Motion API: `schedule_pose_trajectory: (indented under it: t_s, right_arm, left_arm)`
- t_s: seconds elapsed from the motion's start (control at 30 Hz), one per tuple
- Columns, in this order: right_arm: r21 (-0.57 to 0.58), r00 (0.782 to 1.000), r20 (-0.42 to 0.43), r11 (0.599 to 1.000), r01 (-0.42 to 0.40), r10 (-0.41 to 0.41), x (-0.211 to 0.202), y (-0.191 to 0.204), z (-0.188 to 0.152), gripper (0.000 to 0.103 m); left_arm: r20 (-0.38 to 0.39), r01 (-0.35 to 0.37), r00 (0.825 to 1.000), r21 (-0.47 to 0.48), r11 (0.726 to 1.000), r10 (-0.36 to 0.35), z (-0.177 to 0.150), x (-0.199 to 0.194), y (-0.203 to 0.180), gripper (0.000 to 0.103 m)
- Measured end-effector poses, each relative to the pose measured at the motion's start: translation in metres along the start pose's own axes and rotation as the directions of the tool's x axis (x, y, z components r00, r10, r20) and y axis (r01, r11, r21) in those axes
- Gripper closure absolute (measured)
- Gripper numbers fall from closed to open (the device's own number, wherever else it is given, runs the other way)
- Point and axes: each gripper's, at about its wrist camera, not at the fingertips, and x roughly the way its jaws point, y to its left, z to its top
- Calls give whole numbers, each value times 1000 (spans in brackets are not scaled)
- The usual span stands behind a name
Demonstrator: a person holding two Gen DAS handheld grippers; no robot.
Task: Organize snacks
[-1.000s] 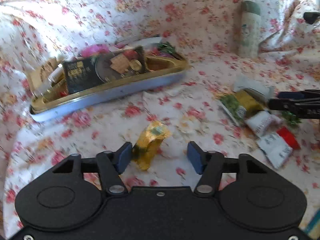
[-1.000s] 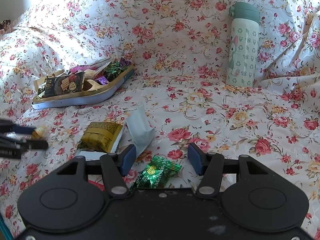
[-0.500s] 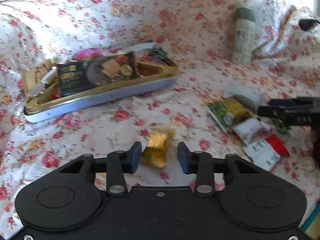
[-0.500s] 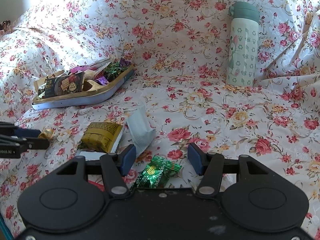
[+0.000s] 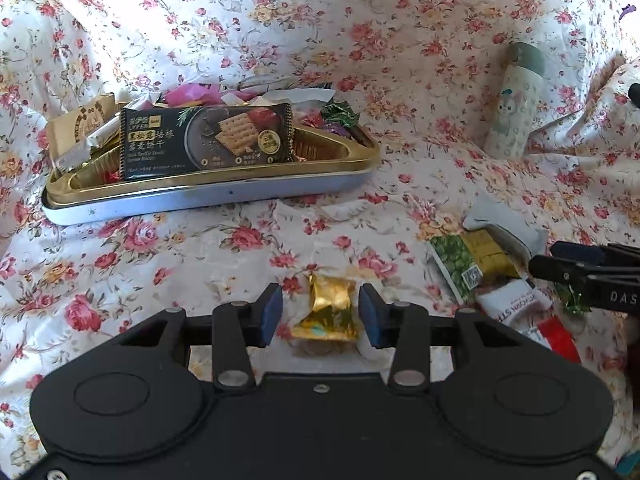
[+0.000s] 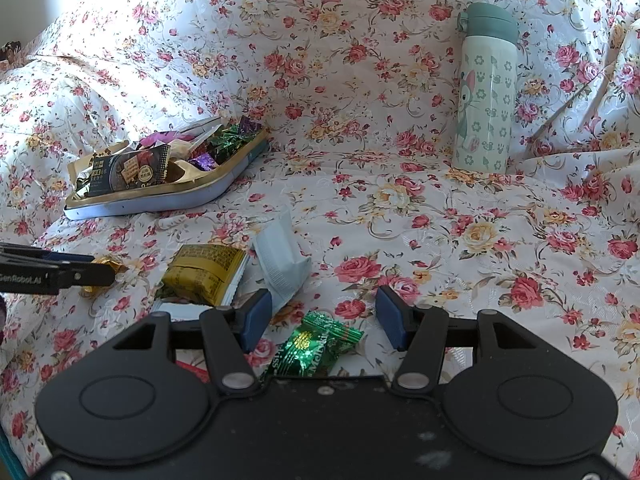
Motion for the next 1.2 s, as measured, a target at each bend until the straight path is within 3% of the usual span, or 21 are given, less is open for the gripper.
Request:
schedule_pose_trajectory:
  t_s: [0.07, 0.13, 0.27, 0.73, 0.87, 1.07, 1.2]
  right_arm:
    - [-2, 1000, -1, 1000, 1, -1, 0, 0, 0, 44]
    - [-3, 1000, -1, 1000, 2, -2, 0, 0, 0, 44]
    - [-10, 1000, -3, 1000, 6, -6, 1, 1, 0, 44]
    - [-157, 995, -57, 985, 76, -86, 1, 21, 4, 43]
    - [-222, 990, -14, 965, 136, -143, -8, 29, 12, 43]
    - [-339, 994, -2, 935, 98, -105, -1, 52, 34, 45]
    - [-373, 990, -68, 924, 91, -125, 24, 61, 44, 50]
  left_arm:
    - [5, 0, 1000, 7, 1000, -1, 1, 3, -2, 57]
    - [15, -14, 1000, 32, 999, 13, -1, 5, -6, 68]
    - [54, -38, 998, 93, 995, 33, -8, 5, -12, 68]
    - [78, -44, 996, 93, 995, 37, -11, 6, -12, 67]
    - [80, -44, 996, 92, 995, 36, -11, 6, -12, 67]
    - [81, -40, 996, 85, 996, 33, -11, 5, -11, 67]
    - [82, -40, 996, 85, 996, 33, -11, 5, -11, 67]
